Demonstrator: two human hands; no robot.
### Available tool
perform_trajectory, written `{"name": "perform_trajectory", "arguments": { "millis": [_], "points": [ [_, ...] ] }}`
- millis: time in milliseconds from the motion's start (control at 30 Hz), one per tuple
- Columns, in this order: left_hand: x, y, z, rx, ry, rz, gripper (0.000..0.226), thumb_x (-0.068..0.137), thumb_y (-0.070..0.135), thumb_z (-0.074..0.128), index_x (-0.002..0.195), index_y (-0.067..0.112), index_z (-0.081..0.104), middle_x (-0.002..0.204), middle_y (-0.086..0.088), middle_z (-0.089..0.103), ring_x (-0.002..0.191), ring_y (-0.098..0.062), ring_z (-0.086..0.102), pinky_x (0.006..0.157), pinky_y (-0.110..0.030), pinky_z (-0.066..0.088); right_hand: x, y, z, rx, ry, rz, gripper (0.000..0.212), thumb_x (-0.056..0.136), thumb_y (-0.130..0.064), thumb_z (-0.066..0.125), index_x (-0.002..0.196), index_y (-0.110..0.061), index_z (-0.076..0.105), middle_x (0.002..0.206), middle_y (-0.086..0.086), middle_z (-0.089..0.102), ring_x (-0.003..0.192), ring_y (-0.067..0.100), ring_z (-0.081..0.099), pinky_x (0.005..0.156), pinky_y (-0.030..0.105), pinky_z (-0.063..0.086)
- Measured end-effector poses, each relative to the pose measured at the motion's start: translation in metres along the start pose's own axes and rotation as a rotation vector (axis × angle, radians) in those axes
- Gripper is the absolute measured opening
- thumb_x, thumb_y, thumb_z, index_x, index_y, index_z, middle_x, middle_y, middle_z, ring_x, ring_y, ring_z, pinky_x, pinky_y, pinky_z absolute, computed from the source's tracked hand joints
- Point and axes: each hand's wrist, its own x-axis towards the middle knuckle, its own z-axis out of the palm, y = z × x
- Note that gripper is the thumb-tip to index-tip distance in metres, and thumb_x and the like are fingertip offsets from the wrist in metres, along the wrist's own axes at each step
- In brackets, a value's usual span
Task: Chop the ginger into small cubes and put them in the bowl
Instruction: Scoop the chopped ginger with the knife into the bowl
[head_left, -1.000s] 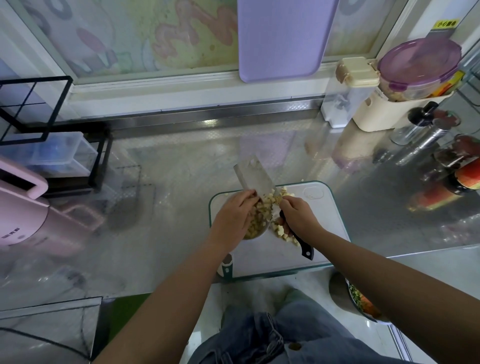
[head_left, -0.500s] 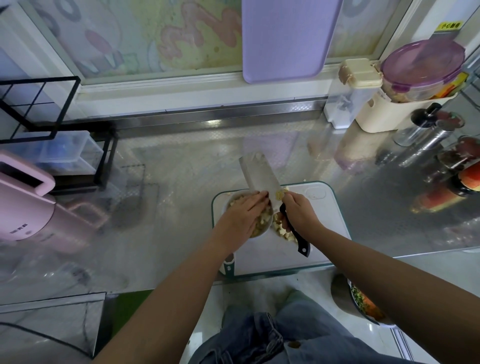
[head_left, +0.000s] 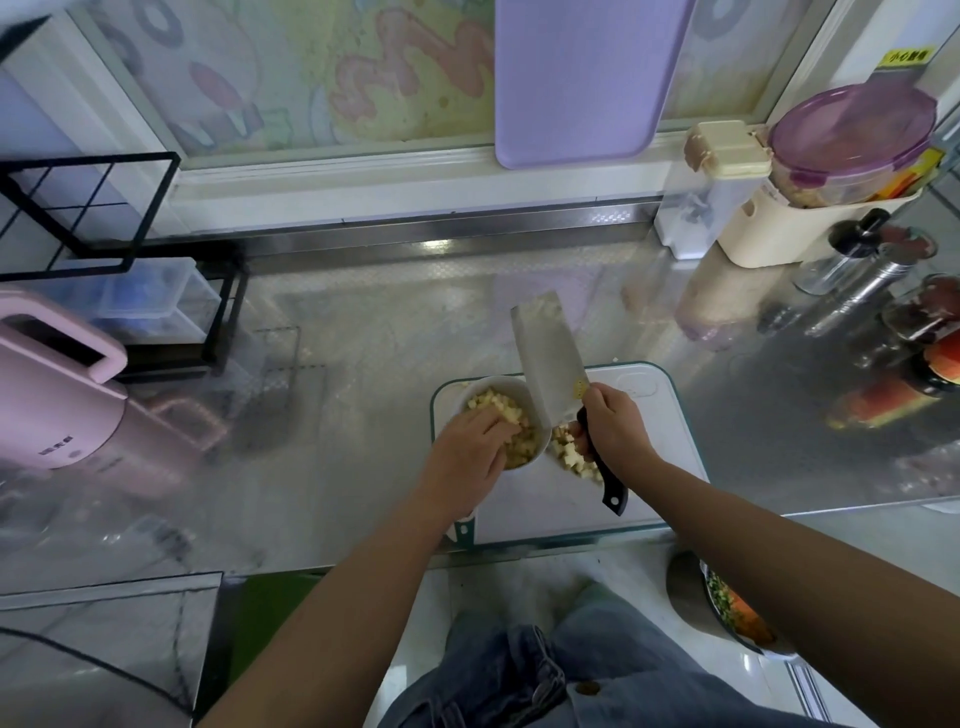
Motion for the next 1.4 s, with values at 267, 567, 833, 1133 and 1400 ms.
{"name": "perform_trajectory", "arguments": {
  "millis": [267, 567, 833, 1133, 1400],
  "points": [
    [0.002, -0.012, 0.012, 0.037, -0.132, -0.217, 0.051, 0.100, 0.025, 0.037, 0.149, 0.011, 0.029, 0.156, -0.005, 0.028, 0.146, -0.021, 0.019, 0.119, -0.034, 0.003, -0.013, 0.008, 0.008, -0.022, -0.071, 0.002, 0.033, 0.101, -0.023, 0.040, 0.085, 0.001, 0.056, 0.059, 0.009, 0.057, 0.040, 0.017, 0.047, 0.039, 0.026, 0.041],
    [-0.006, 0.001, 0.015, 0.015, -0.075, -0.099, 0.041, 0.098, 0.021, 0.042, 0.136, 0.011, 0.051, 0.142, -0.006, 0.049, 0.136, -0.022, 0.040, 0.122, -0.036, 0.007, -0.021, 0.013, 0.003, -0.029, -0.042, -0.010, 0.034, 0.102, -0.025, 0.040, 0.085, -0.001, 0.057, 0.060, 0.010, 0.057, 0.044, 0.018, 0.049, 0.042, 0.028, 0.042],
    [-0.006, -0.002, 0.006, -0.152, 0.062, -0.208, 0.034, 0.099, 0.014, 0.048, 0.131, 0.008, 0.057, 0.137, -0.007, 0.055, 0.133, -0.021, 0.046, 0.116, -0.026, 0.021, -0.022, 0.014, 0.002, -0.010, -0.013, -0.016, 0.033, 0.103, -0.025, 0.039, 0.078, -0.012, 0.055, 0.060, 0.009, 0.057, 0.043, 0.017, 0.048, 0.041, 0.027, 0.042],
    [0.007, 0.008, 0.011, -0.310, 0.171, -0.402, 0.024, 0.086, -0.007, 0.059, 0.094, 0.009, 0.074, 0.106, -0.007, 0.066, 0.101, -0.022, 0.060, 0.083, -0.021, 0.045, -0.025, 0.023, -0.007, 0.021, 0.002, 0.033, 0.034, 0.102, -0.027, 0.042, 0.075, -0.008, 0.051, 0.058, 0.008, 0.056, 0.039, 0.014, 0.047, 0.039, 0.025, 0.041],
    [0.010, 0.006, 0.017, -0.141, 0.249, -0.563, 0.040, 0.080, 0.006, 0.064, 0.119, 0.012, 0.058, 0.119, -0.009, 0.049, 0.110, -0.025, 0.045, 0.091, -0.033, 0.045, -0.022, 0.029, -0.020, -0.006, 0.021, 0.038, 0.035, 0.102, -0.028, 0.042, 0.074, -0.011, 0.052, 0.058, 0.006, 0.057, 0.040, 0.014, 0.049, 0.040, 0.026, 0.042]
  ]
}}
